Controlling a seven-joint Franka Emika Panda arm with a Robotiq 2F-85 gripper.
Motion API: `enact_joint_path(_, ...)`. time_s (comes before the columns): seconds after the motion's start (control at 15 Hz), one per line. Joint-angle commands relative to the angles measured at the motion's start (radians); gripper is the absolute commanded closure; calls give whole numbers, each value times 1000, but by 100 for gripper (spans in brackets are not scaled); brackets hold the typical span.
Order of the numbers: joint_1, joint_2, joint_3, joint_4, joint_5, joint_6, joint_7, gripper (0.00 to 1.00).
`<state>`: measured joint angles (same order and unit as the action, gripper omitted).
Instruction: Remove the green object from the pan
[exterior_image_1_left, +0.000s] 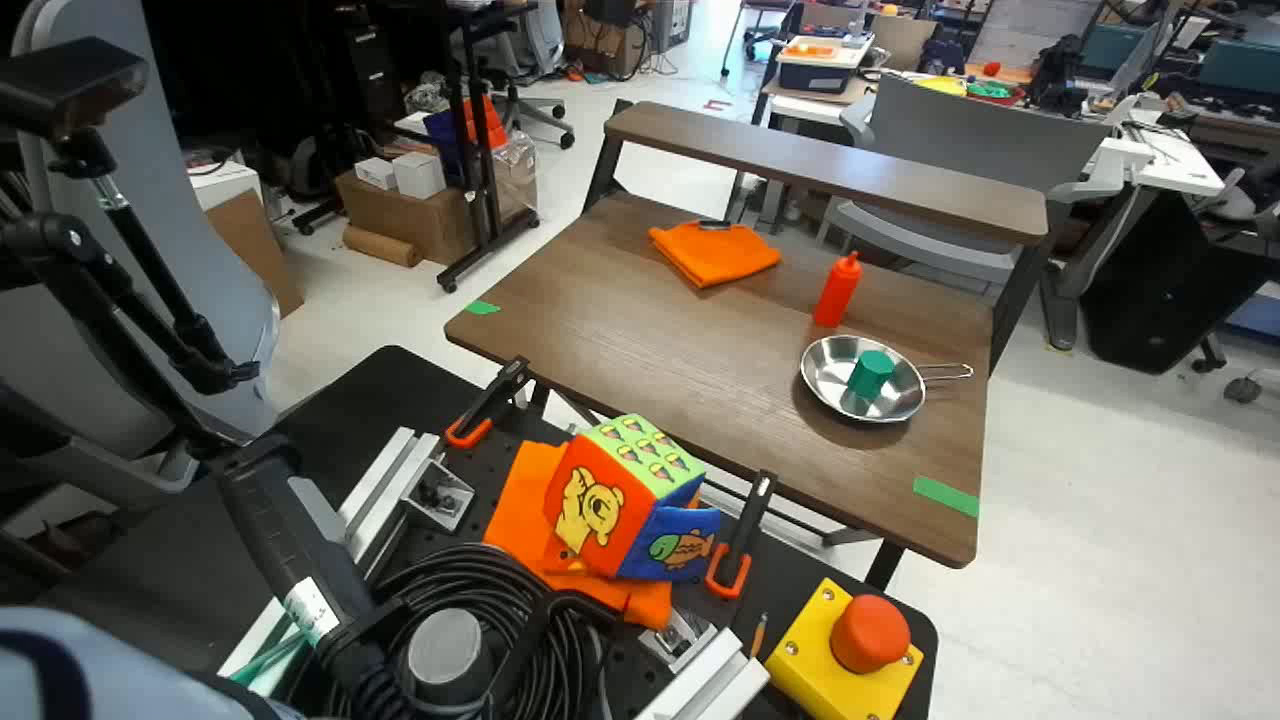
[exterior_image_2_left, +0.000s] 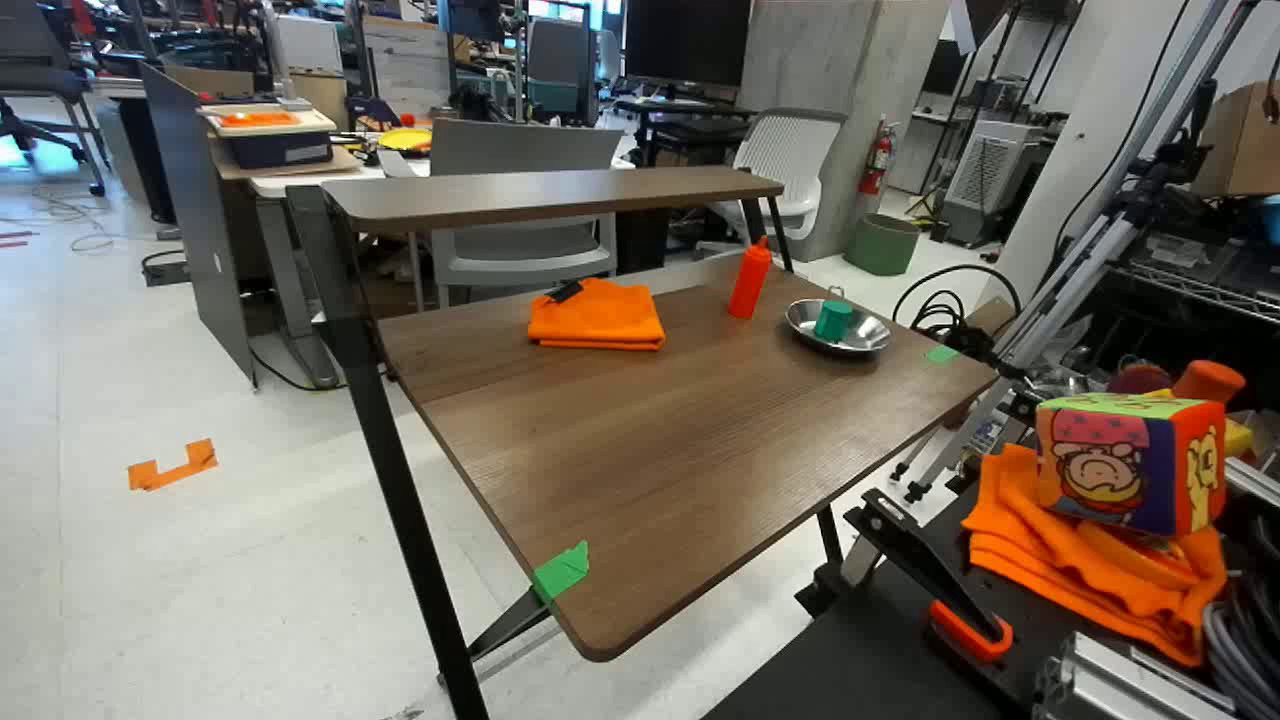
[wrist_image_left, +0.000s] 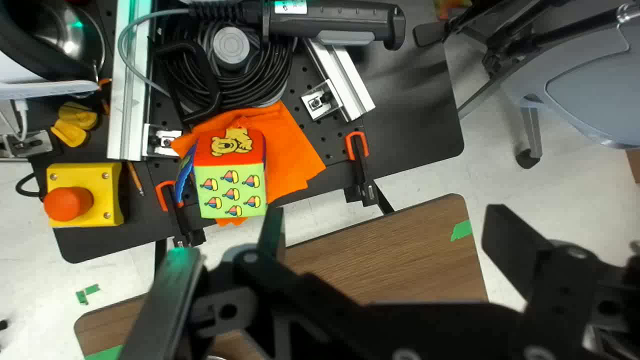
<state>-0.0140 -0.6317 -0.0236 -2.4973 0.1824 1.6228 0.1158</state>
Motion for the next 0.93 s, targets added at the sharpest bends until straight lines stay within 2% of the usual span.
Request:
enact_joint_path(0.0,-12,1,9,2,4,-2,-5,0)
enact_joint_path(0.6,-12,1,9,2,4,-2,-5,0)
enact_joint_path(0.87,-43,82,-12,41,-23,60,-14,0)
